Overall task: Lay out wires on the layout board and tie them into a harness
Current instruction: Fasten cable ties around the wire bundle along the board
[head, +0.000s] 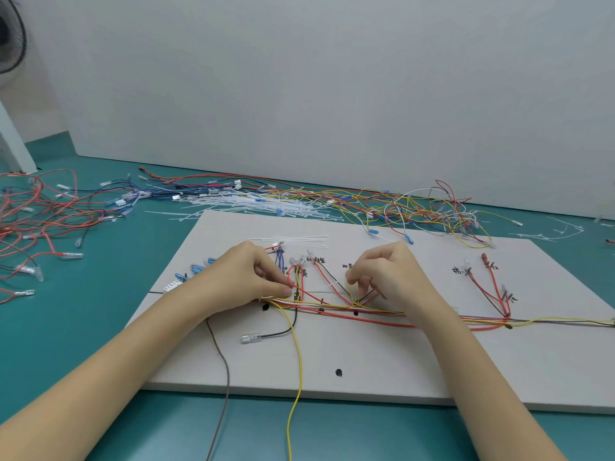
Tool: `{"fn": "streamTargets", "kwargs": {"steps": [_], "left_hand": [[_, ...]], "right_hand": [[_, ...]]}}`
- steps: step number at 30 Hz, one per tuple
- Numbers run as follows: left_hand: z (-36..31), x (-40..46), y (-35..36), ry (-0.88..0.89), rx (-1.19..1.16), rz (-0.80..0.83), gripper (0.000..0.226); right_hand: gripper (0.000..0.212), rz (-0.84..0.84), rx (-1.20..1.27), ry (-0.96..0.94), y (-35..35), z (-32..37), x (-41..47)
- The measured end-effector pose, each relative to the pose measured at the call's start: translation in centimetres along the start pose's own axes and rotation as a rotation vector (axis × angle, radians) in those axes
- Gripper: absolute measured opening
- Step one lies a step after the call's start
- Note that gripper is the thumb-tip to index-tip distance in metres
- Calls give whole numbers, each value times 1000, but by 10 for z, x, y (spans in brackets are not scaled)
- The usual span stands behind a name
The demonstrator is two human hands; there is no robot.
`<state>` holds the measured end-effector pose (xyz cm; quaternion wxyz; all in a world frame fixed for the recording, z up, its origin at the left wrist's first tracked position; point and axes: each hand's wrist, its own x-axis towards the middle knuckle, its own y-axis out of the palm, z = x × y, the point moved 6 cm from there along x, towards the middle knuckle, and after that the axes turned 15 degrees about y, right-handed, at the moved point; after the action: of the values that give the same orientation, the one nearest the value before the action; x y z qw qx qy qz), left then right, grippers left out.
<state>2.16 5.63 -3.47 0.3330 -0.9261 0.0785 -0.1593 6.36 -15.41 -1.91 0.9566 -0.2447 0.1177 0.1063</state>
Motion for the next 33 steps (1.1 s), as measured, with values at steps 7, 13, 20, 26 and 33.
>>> {"fn": "streamTargets", "kwargs": {"steps": [7, 13, 20, 26, 33], "left_hand": [[0, -2, -5, -24, 15, -49, 9], [-19, -4, -13, 150, 8, -71, 29], [-22, -7, 1, 217, 189, 64, 10], [-27, -6, -1, 280, 129, 20, 9], [-25, -6, 3, 232, 30, 18, 13]], "right_hand": [[16, 26, 18, 7, 8, -1, -1], [15, 33, -27, -5, 13, -1, -2], [18, 39, -62, 6, 16, -2, -2], [23, 41, -78, 5, 16, -1, -3], [21, 40, -86, 6, 16, -1, -3]]}}
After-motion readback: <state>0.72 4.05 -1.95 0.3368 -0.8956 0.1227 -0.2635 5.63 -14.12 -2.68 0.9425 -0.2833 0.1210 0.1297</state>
